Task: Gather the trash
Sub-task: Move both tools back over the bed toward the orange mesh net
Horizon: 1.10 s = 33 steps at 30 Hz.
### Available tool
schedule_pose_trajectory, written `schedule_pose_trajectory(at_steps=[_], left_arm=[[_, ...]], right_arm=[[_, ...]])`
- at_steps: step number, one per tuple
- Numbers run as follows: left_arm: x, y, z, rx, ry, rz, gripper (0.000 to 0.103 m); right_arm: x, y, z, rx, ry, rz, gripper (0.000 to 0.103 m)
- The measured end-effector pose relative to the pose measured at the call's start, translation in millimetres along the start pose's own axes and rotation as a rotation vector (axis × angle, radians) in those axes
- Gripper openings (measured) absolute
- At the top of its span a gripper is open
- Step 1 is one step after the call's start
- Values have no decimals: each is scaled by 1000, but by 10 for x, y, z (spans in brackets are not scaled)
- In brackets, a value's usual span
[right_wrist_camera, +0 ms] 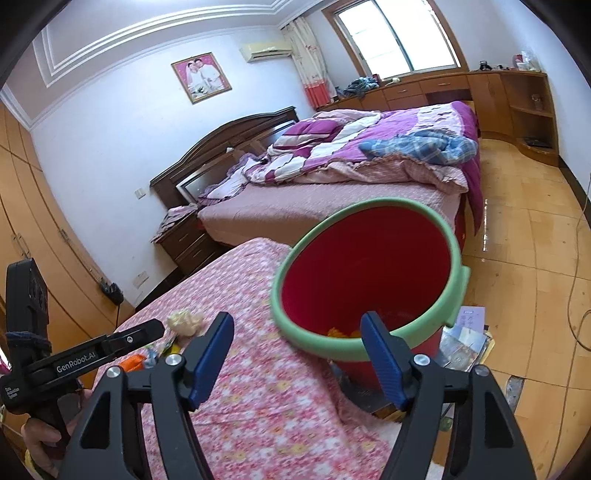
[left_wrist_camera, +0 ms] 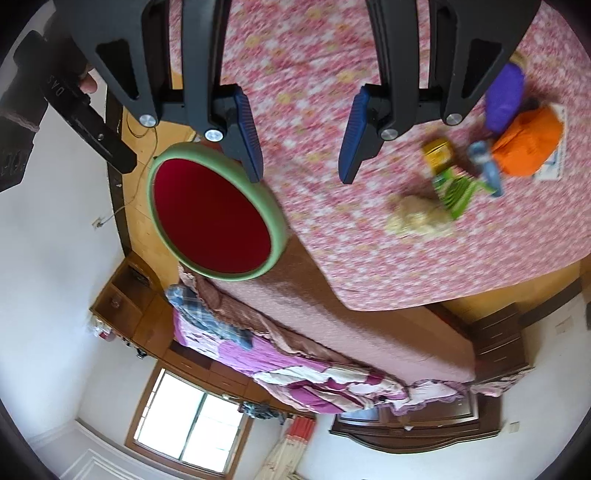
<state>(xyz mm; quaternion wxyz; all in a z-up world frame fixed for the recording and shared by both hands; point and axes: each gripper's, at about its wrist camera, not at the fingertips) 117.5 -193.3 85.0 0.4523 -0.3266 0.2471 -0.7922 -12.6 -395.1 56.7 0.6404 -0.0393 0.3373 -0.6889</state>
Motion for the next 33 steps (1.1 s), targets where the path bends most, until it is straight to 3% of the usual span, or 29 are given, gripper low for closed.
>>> schedule_pose_trajectory(at_steps=[17, 26, 33], left_arm=[[-1026, -455, -200, 46, -135, 165, 43], [-1491, -347, -212, 27, -158, 270, 48], [-1780, -126, -265, -10, -199, 300, 55]], right_arm=[[-514, 106, -242, -74, -67, 47, 79], [-618, 225, -326, -113, -80, 44, 82], [-629, 335, -376, -145, -81, 34, 83]])
Point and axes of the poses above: each gripper's, at about its wrist camera, not at the fingertips, and y roughly the way its jaws point, x to its right, z to its top, and after that the axes turned 3 degrees about -y, right-handed
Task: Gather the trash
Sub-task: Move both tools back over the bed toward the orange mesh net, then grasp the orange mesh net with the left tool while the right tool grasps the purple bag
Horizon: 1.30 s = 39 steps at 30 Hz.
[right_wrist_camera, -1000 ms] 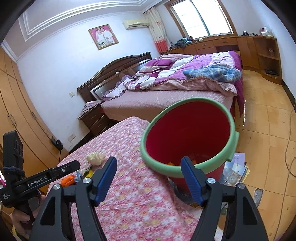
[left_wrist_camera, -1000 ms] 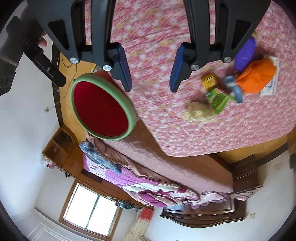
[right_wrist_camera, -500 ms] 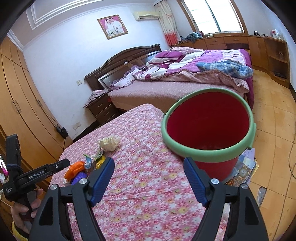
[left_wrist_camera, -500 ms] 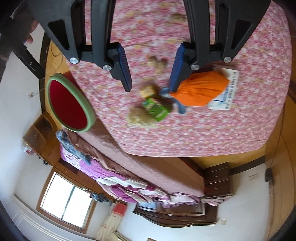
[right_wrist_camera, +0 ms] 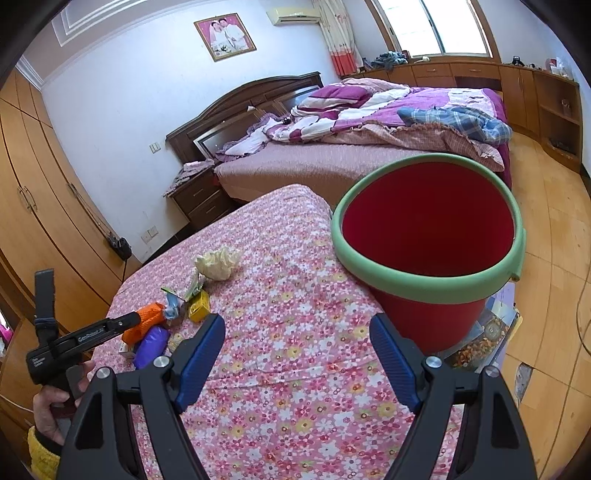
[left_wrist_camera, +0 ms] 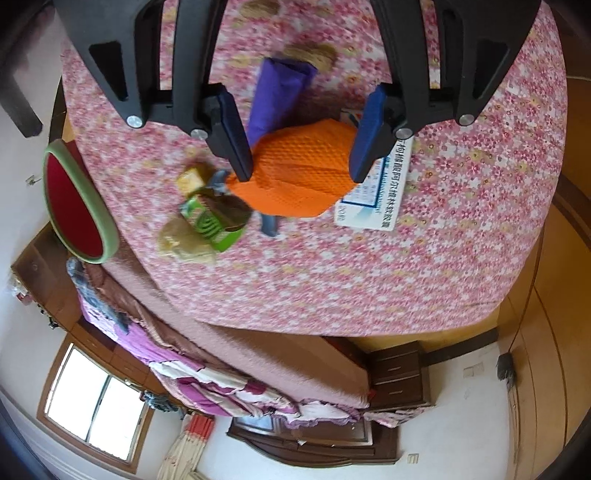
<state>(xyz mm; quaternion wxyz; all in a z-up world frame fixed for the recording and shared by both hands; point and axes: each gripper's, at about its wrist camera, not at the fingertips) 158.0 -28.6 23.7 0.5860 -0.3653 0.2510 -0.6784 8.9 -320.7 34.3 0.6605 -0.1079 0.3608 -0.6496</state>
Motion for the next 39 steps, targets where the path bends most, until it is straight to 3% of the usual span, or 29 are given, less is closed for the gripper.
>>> schedule_pose_trajectory(at_steps=[10, 15, 20, 25, 35, 39], left_arm=[[-132, 164, -1, -1, -48, -24, 55], [-104, 189, -7, 6, -26, -15, 40], [-94, 235, -6, -2, -37, -44, 15], [-113, 144, -13, 23, -47, -80, 6], [-288, -409, -14, 126, -73, -155, 4], [-441, -580, 3, 154, -94, -147, 4]], right_arm=[[-39, 137, -40, -36, -6, -6, 83], [-74, 186, -61, -50, -12, -1, 82], [-91, 188, -69, -50, -15, 0, 82], [-130, 171, -62, -43, -20, -1, 82], [-464, 159, -42, -57, -84, 38, 83], [-689, 211, -60, -76, -119, 60, 83]])
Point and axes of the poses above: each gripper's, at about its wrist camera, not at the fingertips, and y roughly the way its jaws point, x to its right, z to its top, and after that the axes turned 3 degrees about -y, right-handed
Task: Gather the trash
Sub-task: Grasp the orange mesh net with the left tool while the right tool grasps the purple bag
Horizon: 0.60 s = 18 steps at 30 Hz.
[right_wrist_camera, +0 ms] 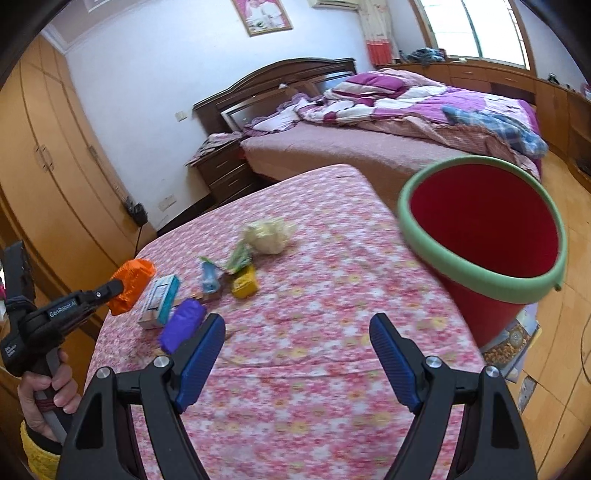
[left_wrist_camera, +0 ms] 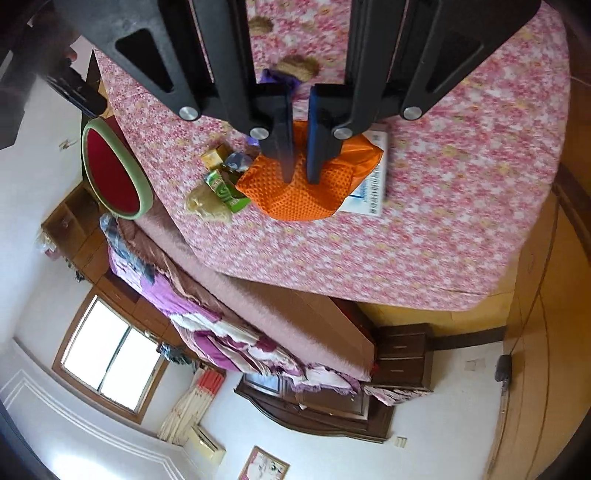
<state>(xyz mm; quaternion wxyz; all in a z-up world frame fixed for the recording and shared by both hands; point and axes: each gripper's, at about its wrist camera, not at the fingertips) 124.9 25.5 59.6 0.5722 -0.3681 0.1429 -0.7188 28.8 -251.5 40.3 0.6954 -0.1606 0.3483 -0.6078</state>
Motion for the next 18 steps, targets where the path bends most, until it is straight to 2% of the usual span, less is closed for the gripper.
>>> schedule_pose_trajectory(at_steps=[10, 18], left_arm=[[-602, -173, 89, 18, -60, 55, 4], [-959, -176, 77, 51, -103, 50, 4]], right_arm=[[-717, 342, -21, -70, -117, 30, 82], [-1172, 764, -81, -153, -165, 58, 80]])
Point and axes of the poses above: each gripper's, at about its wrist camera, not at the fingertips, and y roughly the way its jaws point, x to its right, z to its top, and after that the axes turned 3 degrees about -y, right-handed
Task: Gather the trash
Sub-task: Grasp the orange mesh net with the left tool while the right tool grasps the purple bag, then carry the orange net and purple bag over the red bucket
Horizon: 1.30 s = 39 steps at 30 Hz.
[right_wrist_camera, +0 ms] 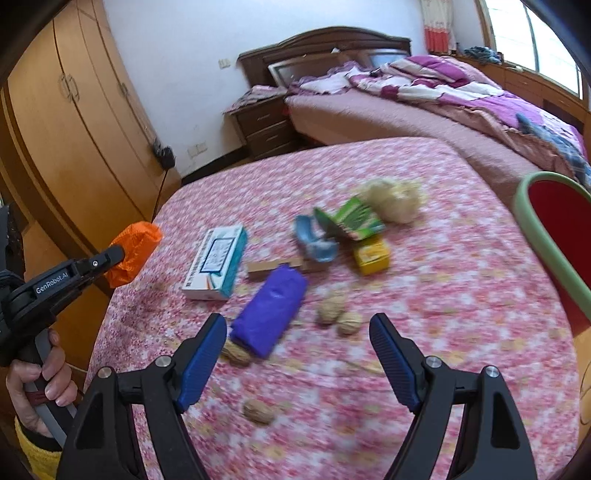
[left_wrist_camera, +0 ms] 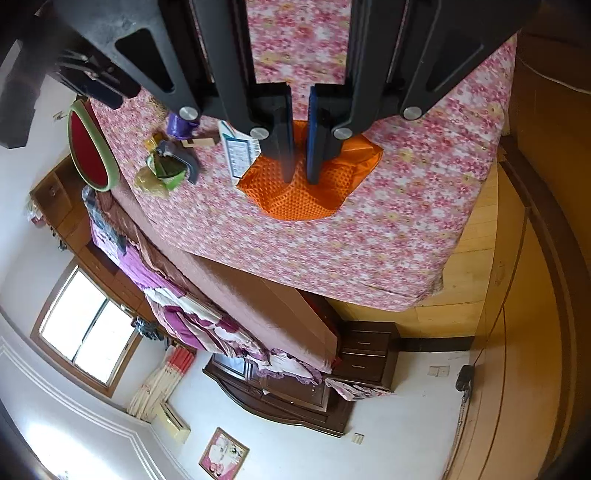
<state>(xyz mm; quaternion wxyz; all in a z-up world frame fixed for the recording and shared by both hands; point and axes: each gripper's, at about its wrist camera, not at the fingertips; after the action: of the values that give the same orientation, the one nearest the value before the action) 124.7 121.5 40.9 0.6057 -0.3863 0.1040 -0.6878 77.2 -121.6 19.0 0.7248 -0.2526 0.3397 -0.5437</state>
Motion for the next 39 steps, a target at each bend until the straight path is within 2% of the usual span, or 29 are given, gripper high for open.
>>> schedule_pose_trajectory(at_steps=[4, 7, 13, 15, 18, 29, 39], left_arm=[[-80, 56, -10, -5, -18, -27, 4], [-84, 72, -5, 0, -20, -45, 4], [-16, 95, -17, 7, 2, -70, 4], [0, 106, -21, 4, 1, -79, 4], [24, 100, -32, 1, 0, -87, 4], [187, -112, -64, 25, 2, -109, 4], [454, -246, -175, 19, 19, -155, 4]], right_arm=[[-113, 196, 44, -27, -8, 4, 76], [-146, 339, 64, -52, 4, 13, 69], [-110, 537, 40, -94, 25, 11, 50], [-83, 568, 23, -97, 37, 6, 39], [-51, 573, 20, -89, 45, 7, 33], [0, 294, -43, -37, 60, 65, 30], [225, -251, -129, 66, 89, 40, 29]])
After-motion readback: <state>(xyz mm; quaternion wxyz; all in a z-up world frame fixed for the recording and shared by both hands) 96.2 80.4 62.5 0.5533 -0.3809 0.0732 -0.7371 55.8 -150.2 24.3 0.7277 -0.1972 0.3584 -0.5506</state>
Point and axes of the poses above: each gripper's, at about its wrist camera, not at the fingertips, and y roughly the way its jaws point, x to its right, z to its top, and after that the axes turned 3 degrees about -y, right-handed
